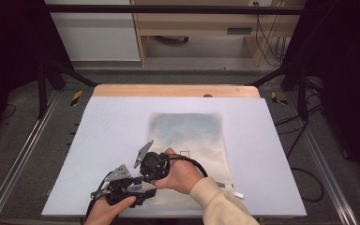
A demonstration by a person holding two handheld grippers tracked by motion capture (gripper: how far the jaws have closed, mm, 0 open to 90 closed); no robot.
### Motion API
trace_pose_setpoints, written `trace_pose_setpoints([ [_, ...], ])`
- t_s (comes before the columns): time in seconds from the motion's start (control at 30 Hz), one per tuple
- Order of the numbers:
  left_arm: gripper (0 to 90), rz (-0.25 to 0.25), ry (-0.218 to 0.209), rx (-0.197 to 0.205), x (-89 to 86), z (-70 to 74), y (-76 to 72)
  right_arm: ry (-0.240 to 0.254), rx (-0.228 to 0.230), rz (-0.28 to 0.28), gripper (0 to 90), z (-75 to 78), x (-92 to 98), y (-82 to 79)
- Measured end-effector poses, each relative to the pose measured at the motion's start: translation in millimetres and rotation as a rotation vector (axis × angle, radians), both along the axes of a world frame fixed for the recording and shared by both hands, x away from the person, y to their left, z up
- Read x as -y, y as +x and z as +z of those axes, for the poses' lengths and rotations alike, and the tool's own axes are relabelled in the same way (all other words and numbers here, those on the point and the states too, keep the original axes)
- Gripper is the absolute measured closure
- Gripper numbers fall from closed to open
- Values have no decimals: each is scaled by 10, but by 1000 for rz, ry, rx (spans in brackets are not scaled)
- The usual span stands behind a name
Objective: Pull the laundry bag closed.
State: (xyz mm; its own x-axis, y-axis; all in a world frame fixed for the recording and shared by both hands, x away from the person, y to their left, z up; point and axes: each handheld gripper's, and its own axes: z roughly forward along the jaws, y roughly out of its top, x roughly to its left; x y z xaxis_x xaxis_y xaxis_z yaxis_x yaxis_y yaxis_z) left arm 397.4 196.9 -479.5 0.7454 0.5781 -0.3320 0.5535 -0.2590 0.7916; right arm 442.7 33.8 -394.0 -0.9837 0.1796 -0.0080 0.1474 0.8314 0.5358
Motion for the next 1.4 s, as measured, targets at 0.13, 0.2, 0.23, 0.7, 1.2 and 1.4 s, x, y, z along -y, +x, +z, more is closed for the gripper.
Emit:
trace_pose_setpoints([
  [0.13,288,-10,-17,-11,34,-10,9,13,-4,-4,820,14,5,2],
  [0.2,307,-6,-30,-11,38,-13,22,13,-2,-4,819,10,9,5],
  [0.23,330,-10,-43,-15,44,-16,35,14,-2,-5,820,11,10,4],
  [0.7,534,-7,-73,-76,62,-69,85,16,-8,-10,820,-6,1,-9],
  [1.2,746,-13,-61,-63,19,-84,129,14,5,-9,819,-32,80,-11],
  [1.4,813,-3,-55,-60,3,-66,138,0,21,-7,819,-30,86,-12],
])
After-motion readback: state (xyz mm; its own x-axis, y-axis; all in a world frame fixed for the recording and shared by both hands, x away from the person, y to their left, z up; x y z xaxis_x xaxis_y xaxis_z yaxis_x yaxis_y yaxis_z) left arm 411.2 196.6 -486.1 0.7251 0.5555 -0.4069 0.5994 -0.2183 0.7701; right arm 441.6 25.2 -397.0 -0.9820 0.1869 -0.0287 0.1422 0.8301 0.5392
